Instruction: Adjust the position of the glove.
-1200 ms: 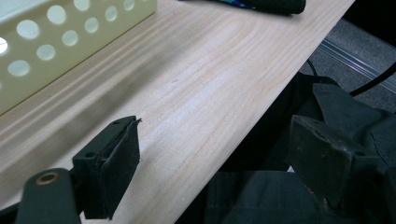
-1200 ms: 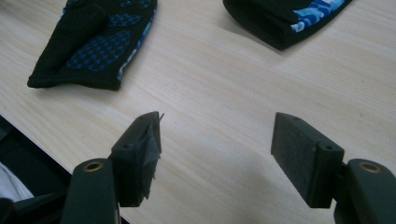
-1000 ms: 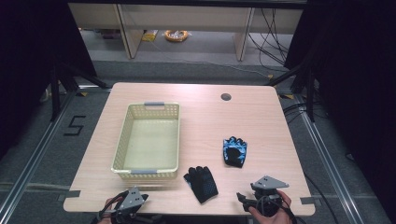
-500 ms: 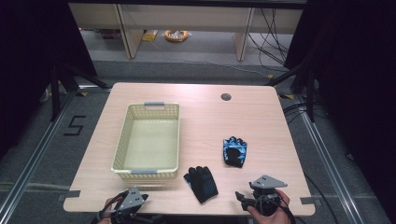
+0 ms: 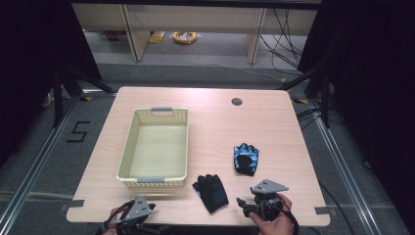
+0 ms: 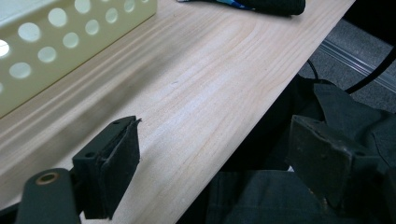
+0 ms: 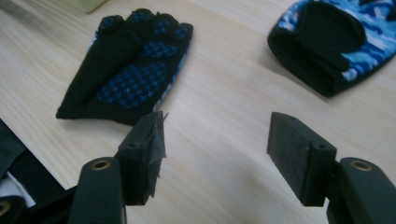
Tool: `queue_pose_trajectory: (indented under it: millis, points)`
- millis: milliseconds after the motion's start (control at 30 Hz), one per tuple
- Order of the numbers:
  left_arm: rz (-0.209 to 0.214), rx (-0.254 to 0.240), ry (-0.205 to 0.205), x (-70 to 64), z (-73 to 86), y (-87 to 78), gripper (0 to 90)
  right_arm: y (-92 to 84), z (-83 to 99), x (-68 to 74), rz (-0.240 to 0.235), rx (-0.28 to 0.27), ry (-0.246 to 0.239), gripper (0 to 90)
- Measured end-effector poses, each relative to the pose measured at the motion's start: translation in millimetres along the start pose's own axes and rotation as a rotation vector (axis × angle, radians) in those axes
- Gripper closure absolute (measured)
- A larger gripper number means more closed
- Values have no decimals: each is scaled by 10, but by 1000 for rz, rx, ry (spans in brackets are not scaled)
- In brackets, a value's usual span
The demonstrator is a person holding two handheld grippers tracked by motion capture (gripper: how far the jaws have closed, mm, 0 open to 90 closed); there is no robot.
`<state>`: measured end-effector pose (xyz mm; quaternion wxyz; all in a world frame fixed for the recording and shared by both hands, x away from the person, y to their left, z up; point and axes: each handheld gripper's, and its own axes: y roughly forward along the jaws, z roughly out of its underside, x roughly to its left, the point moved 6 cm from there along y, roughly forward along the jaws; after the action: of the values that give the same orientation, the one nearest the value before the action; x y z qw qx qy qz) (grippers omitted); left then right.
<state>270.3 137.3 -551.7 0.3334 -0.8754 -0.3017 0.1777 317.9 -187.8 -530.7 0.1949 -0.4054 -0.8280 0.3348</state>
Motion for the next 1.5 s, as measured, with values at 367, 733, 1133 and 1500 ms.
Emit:
queue_pose_trajectory:
  millis: [367, 733, 1133, 1500]
  points:
    - [11, -11, -5, -14, -9, -14, 167, 265, -298, 197, -31, -3, -21, 496]
    - [11, -11, 25, -9, -13, -24, 166, 542, -416, 260, -57, 48, -29, 533]
    - [-2, -6, 31, -2, -11, -18, 166, 656, -356, 273, -132, 30, 38, 760]
    - [7, -7, 5, 0, -3, -33, 167, 499, -544, 333, -222, -25, -119, 879]
